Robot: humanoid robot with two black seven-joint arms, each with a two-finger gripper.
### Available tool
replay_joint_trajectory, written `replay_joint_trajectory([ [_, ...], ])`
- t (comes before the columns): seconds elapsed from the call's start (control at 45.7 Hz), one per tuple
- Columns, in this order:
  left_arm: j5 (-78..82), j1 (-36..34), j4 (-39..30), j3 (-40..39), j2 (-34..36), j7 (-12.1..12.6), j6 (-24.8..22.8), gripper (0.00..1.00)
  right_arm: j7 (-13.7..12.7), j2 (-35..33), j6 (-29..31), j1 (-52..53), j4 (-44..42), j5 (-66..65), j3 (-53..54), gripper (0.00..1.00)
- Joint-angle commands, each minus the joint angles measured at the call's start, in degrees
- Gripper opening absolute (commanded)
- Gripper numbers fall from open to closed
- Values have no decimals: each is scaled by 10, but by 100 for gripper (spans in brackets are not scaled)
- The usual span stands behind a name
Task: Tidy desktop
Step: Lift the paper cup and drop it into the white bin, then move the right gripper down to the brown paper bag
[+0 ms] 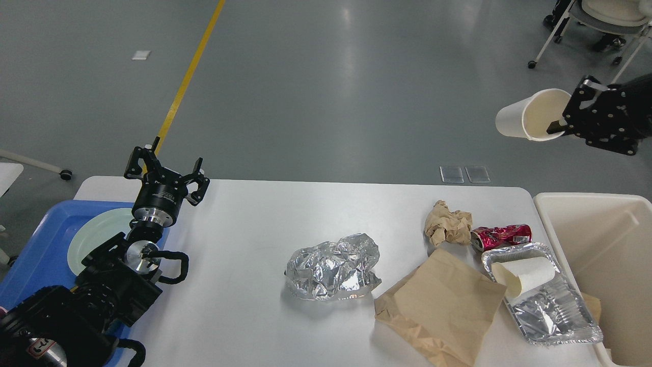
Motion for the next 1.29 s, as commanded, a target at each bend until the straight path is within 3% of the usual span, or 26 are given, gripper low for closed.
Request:
replay_joint_trajectory([
  [0.0, 0, 0, 0, 0, 0, 0, 0, 97, -1, -17, -3, -57, -51, -21, 3, 0],
  [0.153, 0, 0, 0, 0, -1, 0, -1, 97, 0, -6, -37, -181, -158, -21, 6, 0],
  [0.306, 0, 1, 0, 0, 0, 0, 0, 97, 2, 61, -96, -328, -247, -13, 34, 2],
  [0.416, 1, 0, 0, 0, 0, 0, 0, 97, 2, 89, -146, -410, -295, -12, 80, 65],
  [0.459, 0, 0, 0, 0, 0, 0, 0, 97, 2, 100, -175, -440, -306, -12, 97, 79],
  [0.525, 0, 0, 0, 0, 0, 0, 0, 97, 2, 114, -213, -483, -320, -12, 113, 89],
  [0.656, 0, 0, 0, 0, 0, 0, 0, 97, 3, 145, -258, -539, -363, -12, 120, 97],
  [0.831, 0, 0, 0, 0, 0, 0, 0, 97, 2, 202, -263, -589, -434, -12, 123, 100],
  [1.269, 0, 1, 0, 0, 0, 0, 0, 97, 2, 245, -264, -577, -439, -10, 138, 100],
])
